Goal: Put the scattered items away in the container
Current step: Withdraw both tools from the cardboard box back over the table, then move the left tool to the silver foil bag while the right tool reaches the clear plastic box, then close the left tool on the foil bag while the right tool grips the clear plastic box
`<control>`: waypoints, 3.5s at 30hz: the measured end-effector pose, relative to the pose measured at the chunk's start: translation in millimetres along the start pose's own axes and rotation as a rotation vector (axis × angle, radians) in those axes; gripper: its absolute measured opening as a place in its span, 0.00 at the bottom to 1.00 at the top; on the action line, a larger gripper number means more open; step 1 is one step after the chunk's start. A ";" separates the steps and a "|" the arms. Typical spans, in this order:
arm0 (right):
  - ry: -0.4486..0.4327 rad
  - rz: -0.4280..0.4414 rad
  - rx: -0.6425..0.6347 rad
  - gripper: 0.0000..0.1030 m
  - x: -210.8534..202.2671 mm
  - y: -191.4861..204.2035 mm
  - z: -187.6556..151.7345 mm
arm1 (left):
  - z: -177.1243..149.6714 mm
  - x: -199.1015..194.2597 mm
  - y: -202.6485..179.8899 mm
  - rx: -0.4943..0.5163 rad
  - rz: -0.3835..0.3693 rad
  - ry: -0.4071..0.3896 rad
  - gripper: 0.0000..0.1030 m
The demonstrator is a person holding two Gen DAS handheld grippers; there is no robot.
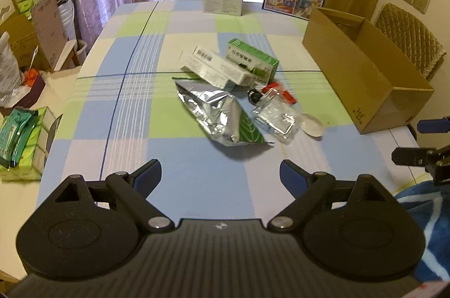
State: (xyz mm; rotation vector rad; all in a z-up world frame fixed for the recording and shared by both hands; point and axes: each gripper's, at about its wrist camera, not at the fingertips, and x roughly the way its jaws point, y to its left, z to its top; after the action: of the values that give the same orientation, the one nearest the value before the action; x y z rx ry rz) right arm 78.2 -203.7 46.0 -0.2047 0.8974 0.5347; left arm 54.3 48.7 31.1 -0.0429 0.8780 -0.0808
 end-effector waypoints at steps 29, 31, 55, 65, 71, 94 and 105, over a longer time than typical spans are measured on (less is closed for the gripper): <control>0.078 0.058 -0.094 0.94 109.0 -9.2 39.5 | 48.7 138.1 22.5 -0.097 -0.048 0.128 0.86; 0.073 0.064 -0.143 0.94 115.2 -6.1 39.8 | 51.9 146.3 23.7 -0.103 -0.052 0.132 0.86; 0.031 0.150 -0.336 0.88 161.0 23.9 42.0 | 67.5 198.6 32.7 -0.128 -0.131 0.171 0.66; 0.024 0.108 -0.430 0.61 178.5 42.1 42.8 | 49.2 165.7 51.5 0.031 -0.081 0.221 0.65; 0.008 0.091 -0.461 0.38 177.5 50.0 40.0 | 45.4 165.5 58.1 0.005 -0.086 0.235 0.71; -0.028 0.113 -0.445 0.47 163.6 64.0 10.5 | 29.9 157.1 49.1 0.078 -0.101 0.243 0.59; -0.064 0.081 -0.449 0.47 173.9 64.1 10.1 | 18.9 152.1 55.4 -0.007 -0.103 0.248 0.66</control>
State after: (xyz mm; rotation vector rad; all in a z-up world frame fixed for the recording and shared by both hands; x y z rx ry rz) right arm 139.3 -83.4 -81.5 -0.5567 0.7161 0.8117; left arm 168.5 90.5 -77.4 -0.0861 1.1240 -0.1817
